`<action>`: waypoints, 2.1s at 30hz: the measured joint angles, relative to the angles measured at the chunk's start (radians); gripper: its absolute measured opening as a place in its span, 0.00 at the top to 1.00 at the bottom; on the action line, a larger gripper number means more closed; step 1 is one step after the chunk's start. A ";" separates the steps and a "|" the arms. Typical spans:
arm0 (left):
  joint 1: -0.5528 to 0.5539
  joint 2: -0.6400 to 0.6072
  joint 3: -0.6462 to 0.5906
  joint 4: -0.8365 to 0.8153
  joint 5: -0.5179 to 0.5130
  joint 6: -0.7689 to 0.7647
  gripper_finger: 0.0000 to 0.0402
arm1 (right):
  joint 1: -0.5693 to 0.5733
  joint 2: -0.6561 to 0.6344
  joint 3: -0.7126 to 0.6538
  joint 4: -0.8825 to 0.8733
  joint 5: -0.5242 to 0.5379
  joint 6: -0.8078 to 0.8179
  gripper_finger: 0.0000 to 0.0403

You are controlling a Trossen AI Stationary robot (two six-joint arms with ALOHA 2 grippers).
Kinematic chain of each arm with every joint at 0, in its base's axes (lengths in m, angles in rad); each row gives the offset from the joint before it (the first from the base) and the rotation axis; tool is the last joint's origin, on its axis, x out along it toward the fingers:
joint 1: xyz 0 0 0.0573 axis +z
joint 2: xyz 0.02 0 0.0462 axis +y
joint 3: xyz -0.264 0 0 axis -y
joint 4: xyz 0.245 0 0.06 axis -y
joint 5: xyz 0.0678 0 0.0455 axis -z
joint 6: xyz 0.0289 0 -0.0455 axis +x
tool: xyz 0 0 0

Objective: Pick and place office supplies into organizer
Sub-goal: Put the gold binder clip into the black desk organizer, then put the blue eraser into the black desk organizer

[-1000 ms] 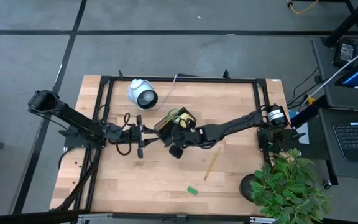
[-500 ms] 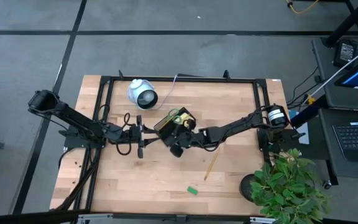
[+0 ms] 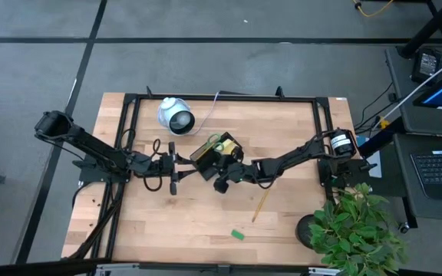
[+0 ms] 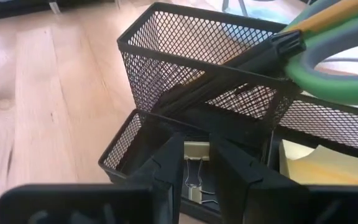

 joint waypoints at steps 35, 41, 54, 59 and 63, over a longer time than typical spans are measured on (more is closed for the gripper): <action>0.000 0.000 0.000 0.002 0.000 -0.011 0.69 | -0.050 0.000 -0.001 0.001 -0.132 -0.020 0.71; 0.000 0.000 0.000 0.001 0.000 -0.011 0.69 | -0.050 0.001 0.010 -0.009 -0.135 -0.025 0.67; -0.045 0.000 0.017 0.002 -0.001 -0.003 0.69 | -0.050 -0.109 0.206 -0.468 -0.417 -0.208 0.67; -0.060 0.000 0.023 0.002 -0.011 0.018 0.69 | -0.049 -0.139 0.231 -0.577 -0.559 -0.292 0.67; -0.061 0.000 0.023 0.002 -0.013 0.018 0.69 | -0.041 -0.125 0.232 -0.581 -0.645 -0.379 0.67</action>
